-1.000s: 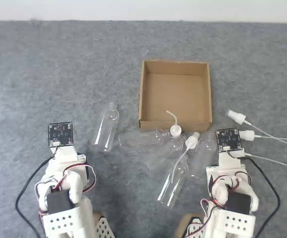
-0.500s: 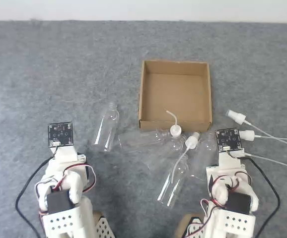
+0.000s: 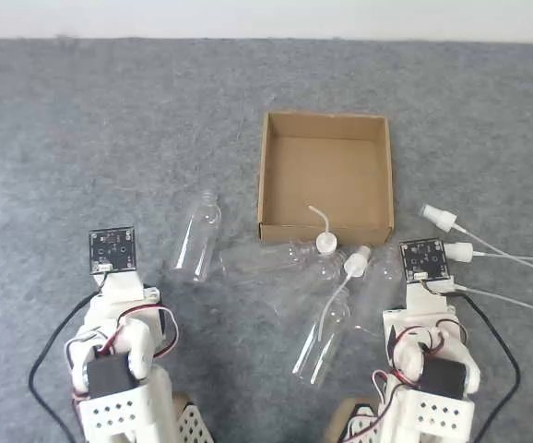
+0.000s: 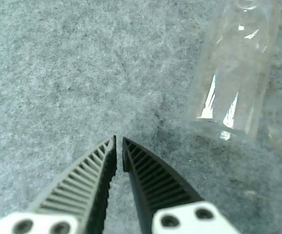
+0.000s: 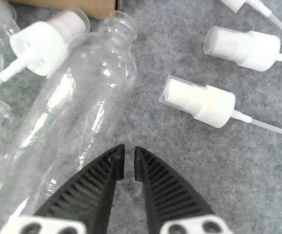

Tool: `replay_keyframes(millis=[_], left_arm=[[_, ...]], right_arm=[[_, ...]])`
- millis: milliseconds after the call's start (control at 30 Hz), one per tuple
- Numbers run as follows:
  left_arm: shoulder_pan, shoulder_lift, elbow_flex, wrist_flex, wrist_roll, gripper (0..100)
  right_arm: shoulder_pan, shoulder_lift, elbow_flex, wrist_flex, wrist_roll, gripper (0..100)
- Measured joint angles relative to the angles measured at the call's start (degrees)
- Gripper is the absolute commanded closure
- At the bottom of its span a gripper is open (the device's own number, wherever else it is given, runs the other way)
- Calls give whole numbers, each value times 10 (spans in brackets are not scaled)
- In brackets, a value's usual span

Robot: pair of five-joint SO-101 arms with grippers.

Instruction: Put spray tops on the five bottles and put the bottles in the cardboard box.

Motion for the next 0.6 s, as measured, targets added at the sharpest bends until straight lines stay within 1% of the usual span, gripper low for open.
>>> replay_keyframes(millis=[233, 467, 600], left_arm=[[1, 0, 0, 0, 0, 988], [68, 0, 0, 0, 0, 988], [77, 0, 0, 0, 0, 988]], right_arm=[[0, 0, 0, 0, 0, 990], [-9, 0, 0, 0, 0, 991], [-9, 0, 0, 0, 0, 989]])
